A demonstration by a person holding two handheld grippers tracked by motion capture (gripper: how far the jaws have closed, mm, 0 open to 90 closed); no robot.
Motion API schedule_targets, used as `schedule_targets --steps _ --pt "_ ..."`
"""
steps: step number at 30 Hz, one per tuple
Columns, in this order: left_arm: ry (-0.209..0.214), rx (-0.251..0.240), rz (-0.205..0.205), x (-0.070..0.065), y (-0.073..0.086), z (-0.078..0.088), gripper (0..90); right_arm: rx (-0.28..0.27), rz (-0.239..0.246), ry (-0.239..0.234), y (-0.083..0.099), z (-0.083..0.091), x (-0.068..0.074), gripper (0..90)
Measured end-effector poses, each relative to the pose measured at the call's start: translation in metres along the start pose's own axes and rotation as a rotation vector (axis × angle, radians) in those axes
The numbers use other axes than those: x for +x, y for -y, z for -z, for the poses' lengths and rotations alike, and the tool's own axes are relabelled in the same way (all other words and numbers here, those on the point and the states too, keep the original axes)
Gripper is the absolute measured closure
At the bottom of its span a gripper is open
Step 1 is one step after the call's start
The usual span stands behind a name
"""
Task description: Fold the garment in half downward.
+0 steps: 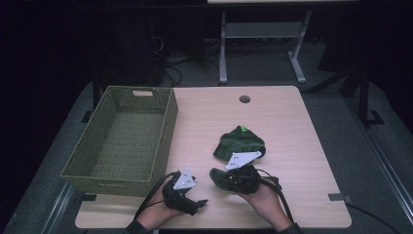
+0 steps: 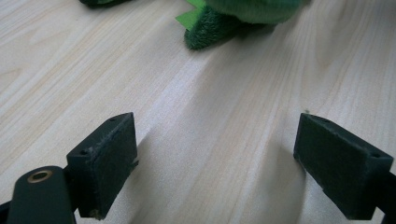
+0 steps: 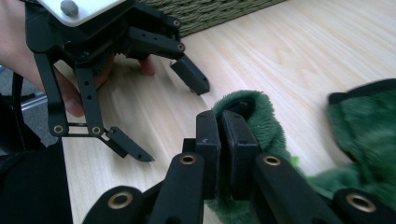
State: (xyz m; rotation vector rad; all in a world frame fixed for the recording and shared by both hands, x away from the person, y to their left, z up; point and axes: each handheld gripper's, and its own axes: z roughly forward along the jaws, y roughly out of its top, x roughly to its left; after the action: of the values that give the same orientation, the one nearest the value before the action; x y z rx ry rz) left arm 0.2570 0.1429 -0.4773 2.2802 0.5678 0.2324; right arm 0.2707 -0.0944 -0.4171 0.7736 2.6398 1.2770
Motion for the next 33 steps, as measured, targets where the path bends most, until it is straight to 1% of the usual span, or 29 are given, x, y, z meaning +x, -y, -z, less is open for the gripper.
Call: schedule_targets --steps 3,9,15,18,21,24,26,28,32,33 --pt "0.0 0.0 0.0 0.0 0.0 0.0 12.6 -0.012 -0.019 0.013 0.002 0.008 -0.004 85.3" --pt "-0.001 0.0 -0.001 0.0 0.0 0.0 12.6 -0.022 -0.037 0.038 0.01 0.02 -0.012 84.8" --pt "-0.002 0.001 -0.004 0.0 0.0 0.0 12.6 -0.015 -0.076 0.065 0.021 0.029 -0.019 84.2" --pt "-0.001 0.001 -0.002 0.0 0.0 0.0 12.6 -0.013 -0.086 0.078 0.028 0.033 -0.024 83.1" --pt "-0.002 0.0 -0.004 0.0 0.0 0.0 12.6 0.003 -0.104 0.088 0.034 0.036 -0.028 80.6" --pt "-0.004 0.002 -0.001 0.0 0.0 0.0 12.6 0.02 -0.114 0.11 0.038 0.042 -0.031 78.6" --pt "-0.003 0.002 0.0 0.0 0.0 0.0 12.6 0.017 -0.12 0.121 0.041 0.047 -0.034 78.5" --pt "-0.006 -0.001 -0.001 0.0 0.0 0.0 12.6 0.001 -0.121 0.128 0.041 0.053 -0.036 79.9" --pt "-0.007 -0.001 -0.007 0.0 0.0 0.0 12.6 -0.031 -0.111 0.14 0.032 0.062 -0.033 82.3" --pt "-0.006 -0.001 -0.005 0.0 0.0 0.0 12.6 -0.042 -0.095 0.144 0.029 0.063 -0.032 83.0"
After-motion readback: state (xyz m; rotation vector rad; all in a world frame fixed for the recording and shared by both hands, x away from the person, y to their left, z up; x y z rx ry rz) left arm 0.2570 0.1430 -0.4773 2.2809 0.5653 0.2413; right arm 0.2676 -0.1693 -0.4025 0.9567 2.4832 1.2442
